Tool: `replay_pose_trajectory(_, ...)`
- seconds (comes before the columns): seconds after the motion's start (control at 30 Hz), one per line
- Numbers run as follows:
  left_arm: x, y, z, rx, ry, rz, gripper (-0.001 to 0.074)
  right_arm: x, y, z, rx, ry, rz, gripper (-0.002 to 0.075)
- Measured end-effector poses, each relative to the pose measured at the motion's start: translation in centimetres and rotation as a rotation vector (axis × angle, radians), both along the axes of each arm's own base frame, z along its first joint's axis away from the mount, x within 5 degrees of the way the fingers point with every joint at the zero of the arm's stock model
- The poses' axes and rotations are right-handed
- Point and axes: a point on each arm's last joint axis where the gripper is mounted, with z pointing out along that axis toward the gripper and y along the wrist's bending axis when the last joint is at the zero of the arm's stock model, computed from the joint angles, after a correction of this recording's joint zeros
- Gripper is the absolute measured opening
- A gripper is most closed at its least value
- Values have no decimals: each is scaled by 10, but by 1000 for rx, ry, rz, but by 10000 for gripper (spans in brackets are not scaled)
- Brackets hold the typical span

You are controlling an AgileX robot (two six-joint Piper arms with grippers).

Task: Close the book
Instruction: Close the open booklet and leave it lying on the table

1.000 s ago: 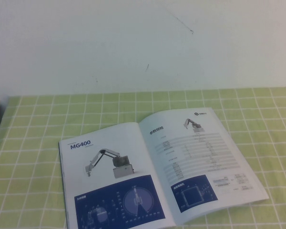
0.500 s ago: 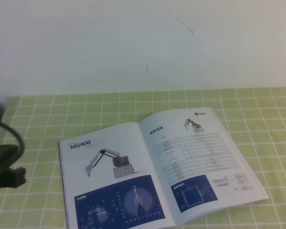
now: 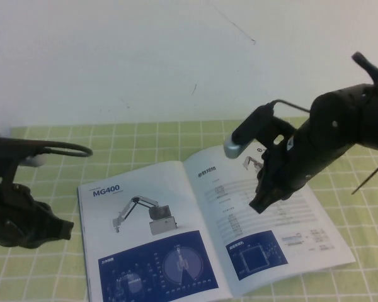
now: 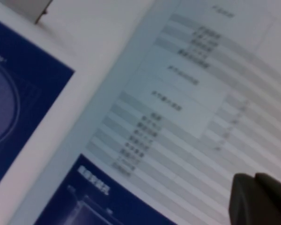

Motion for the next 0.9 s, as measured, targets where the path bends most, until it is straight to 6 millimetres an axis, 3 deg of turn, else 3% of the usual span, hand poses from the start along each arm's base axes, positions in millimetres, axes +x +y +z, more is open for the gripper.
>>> replay_pose_trajectory(0.3, 20, 0, -54, 31, 279, 54, -3, 6, 18, -33, 61, 188, 30, -3)
replay_pose_trajectory(0.53, 45, -2, -70, 34, 318, 74, -3, 3, 19, -76, -1, 332, 38, -3)
replay_pose_trajectory(0.9, 81, -19, -87, 131, 353, 83, -3, 5, 19, -78, -2, 368, -56, -3)
